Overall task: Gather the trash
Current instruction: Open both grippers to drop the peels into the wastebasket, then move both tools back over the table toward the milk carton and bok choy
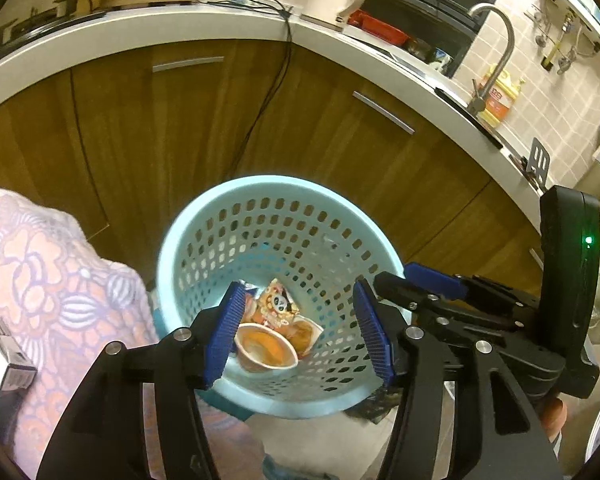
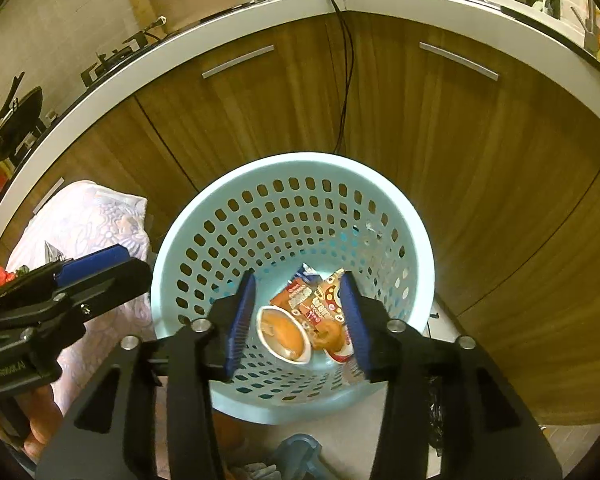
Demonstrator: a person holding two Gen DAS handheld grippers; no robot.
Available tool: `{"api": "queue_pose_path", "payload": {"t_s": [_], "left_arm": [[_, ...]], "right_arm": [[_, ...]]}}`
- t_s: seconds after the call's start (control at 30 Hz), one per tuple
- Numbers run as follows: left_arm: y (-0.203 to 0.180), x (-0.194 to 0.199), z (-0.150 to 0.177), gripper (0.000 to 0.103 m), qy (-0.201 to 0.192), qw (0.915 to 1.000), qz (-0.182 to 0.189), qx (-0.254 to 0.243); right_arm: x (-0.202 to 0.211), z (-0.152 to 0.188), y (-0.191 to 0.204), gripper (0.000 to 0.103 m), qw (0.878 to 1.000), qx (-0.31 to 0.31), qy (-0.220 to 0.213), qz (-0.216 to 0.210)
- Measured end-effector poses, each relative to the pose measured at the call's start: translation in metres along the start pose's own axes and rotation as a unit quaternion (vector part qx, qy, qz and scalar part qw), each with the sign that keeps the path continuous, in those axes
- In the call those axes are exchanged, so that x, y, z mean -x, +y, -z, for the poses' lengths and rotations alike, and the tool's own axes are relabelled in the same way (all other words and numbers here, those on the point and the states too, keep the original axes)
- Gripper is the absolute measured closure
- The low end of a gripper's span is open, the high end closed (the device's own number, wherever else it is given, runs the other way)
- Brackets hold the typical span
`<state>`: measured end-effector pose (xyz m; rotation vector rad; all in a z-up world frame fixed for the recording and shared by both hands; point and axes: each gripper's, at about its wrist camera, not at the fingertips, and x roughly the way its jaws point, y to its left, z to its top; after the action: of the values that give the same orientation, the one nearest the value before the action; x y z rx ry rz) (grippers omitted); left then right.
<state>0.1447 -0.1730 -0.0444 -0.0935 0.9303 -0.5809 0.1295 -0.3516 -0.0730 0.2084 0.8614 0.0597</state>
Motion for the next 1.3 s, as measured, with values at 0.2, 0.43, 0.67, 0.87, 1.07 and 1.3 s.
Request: {"api": "queue_pose_path", "payload": {"t_s": [0.2,0.43,0.67,0.87,1.07,1.3], "left_arm": [[0.008,0.016,0.004,0.048,-0.015,0.9998,-0.003,0.011],[0.016,0.050,0.008,0.048,-0.045,0.9987,-0.013,0.021],[0.032,0.090,0.017,0.048,-0.078,0.9956,-0.035,0.038],[0.056,0.130,0.031,0.048,-0.108,0.9901,-0.061,0.067],[0.096,0.175,0.051,0.048,-0.139,0.9794,-0.097,0.110],[0.155,0.217,0.077,0.048,-0.175,0.9557,-0.145,0.187]], "right_arm": [[0.005,-0.001,0.014,0.061,1.000,0.012,-0.007,-0.008],[0.013,-0.002,0.041,0.061,0.999,0.039,-0.015,-0.022],[0.023,-0.001,0.085,0.061,0.995,0.077,-0.024,-0.051],[0.027,0.005,0.130,0.061,0.990,0.114,-0.025,-0.079],[0.025,0.021,0.185,0.062,0.982,0.163,-0.023,-0.096],[0.012,0.042,0.235,0.066,0.972,0.211,0.002,-0.105]]}}
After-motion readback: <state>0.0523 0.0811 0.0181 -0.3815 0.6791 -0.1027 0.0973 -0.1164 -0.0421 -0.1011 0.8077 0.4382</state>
